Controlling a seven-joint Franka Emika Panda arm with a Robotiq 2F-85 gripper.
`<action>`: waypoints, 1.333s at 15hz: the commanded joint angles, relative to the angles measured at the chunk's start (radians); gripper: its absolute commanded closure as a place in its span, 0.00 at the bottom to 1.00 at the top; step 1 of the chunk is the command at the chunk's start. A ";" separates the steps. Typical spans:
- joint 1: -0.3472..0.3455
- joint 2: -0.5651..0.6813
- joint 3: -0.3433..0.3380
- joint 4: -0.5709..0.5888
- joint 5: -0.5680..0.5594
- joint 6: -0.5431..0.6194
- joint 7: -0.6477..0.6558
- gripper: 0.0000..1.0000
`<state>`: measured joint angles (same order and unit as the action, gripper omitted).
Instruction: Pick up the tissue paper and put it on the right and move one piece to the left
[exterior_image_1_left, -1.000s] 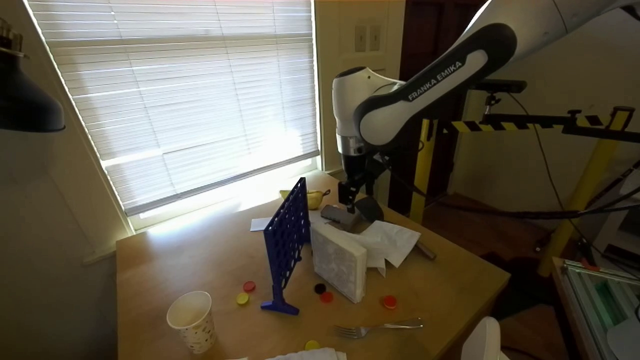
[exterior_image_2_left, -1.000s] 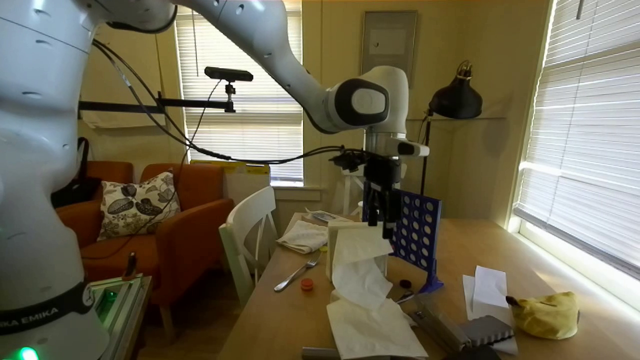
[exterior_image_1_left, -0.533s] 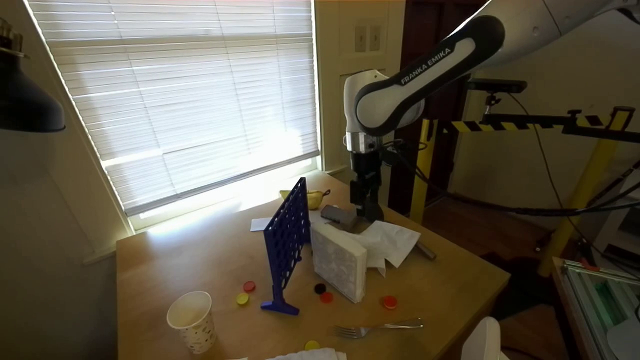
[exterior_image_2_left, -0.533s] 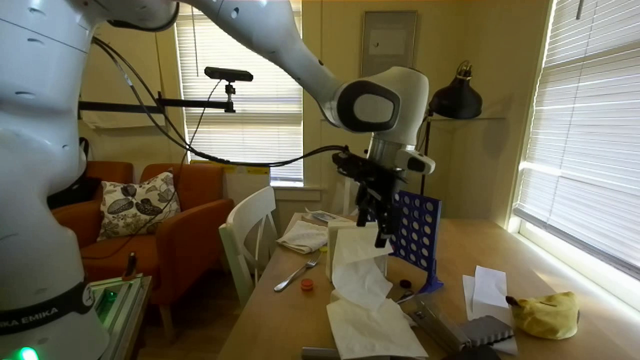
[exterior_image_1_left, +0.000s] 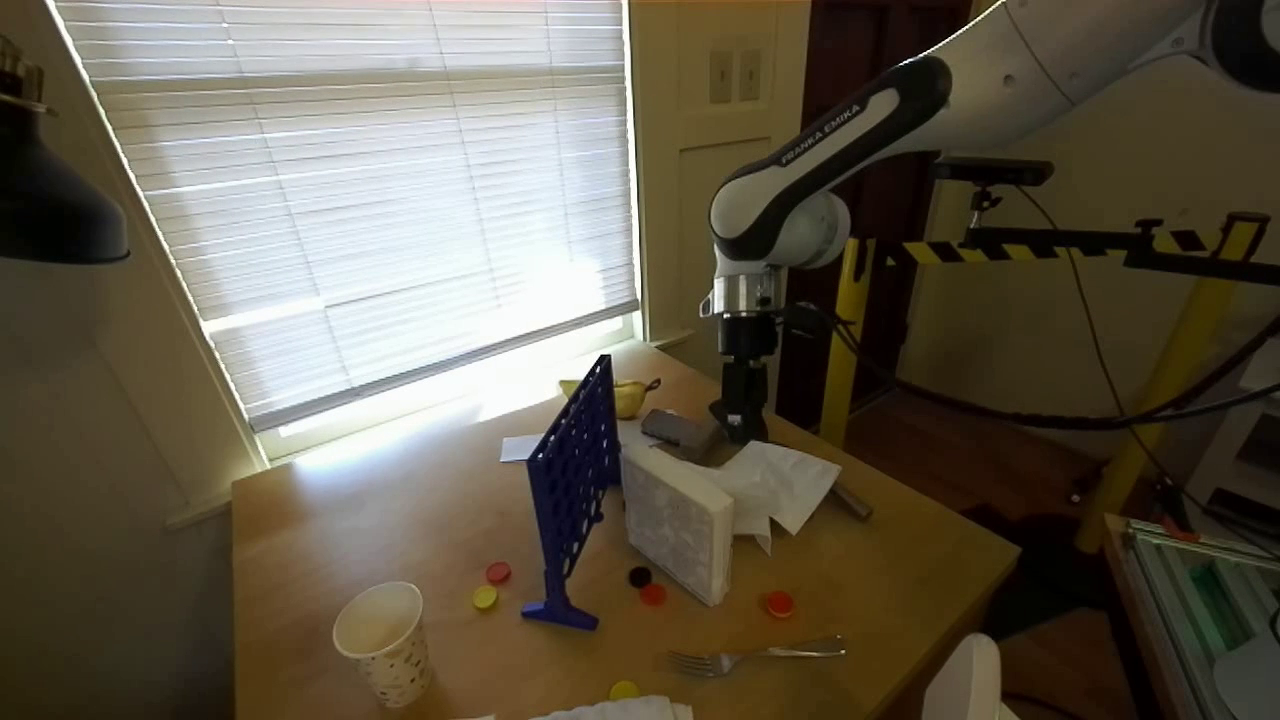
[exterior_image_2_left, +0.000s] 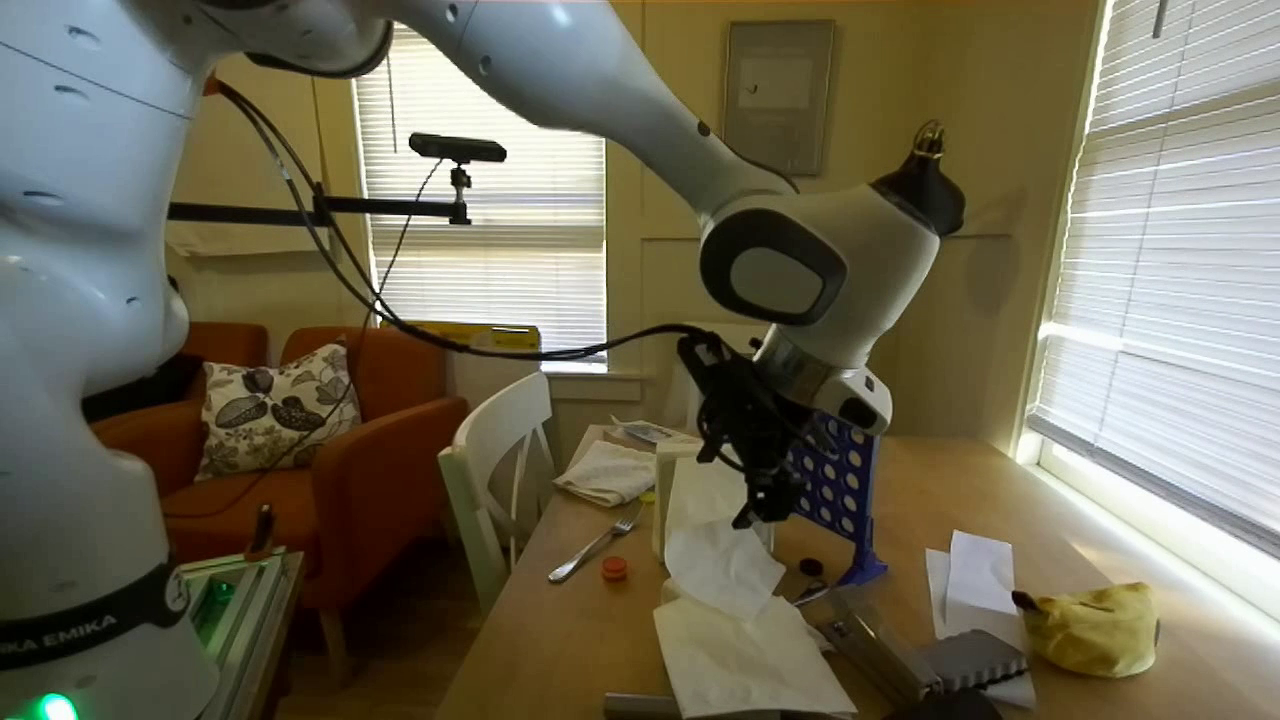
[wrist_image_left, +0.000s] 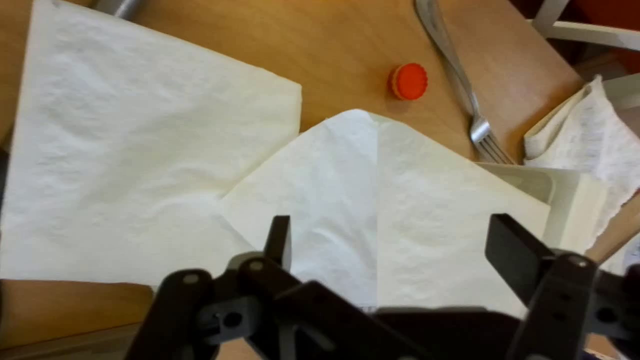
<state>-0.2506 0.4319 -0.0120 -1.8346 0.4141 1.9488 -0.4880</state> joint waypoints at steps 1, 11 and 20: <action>-0.029 0.067 0.029 0.066 0.102 -0.037 -0.026 0.00; -0.027 0.157 0.038 0.132 0.186 -0.016 0.013 0.37; -0.033 0.185 0.043 0.153 0.202 -0.021 0.026 0.99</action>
<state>-0.2654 0.5913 0.0137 -1.7161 0.5858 1.9421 -0.4759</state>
